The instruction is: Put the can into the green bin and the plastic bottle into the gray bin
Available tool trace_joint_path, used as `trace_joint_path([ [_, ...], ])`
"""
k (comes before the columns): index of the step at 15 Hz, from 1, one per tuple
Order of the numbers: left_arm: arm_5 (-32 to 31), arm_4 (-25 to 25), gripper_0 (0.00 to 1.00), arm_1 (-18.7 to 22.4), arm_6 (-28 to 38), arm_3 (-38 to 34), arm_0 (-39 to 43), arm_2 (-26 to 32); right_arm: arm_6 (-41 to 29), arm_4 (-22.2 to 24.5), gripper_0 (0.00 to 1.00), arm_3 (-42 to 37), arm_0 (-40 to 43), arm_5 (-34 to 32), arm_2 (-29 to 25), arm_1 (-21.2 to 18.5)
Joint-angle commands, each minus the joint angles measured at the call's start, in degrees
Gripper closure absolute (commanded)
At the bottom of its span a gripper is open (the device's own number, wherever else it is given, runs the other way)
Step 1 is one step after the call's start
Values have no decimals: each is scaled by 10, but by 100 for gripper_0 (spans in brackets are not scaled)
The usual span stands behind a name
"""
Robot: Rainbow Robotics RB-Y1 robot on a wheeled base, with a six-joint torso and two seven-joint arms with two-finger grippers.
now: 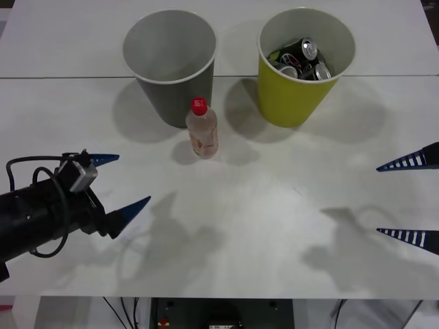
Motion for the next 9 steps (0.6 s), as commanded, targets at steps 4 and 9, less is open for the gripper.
trace_joint_path([
  [4,59,-179,0,-28,185,1,-26,-41,0,0,0,0,0,0,0,0],
  [9,79,-342,0,-83,308,3,-31,-73,0,0,0,0,0,0,0,0],
])
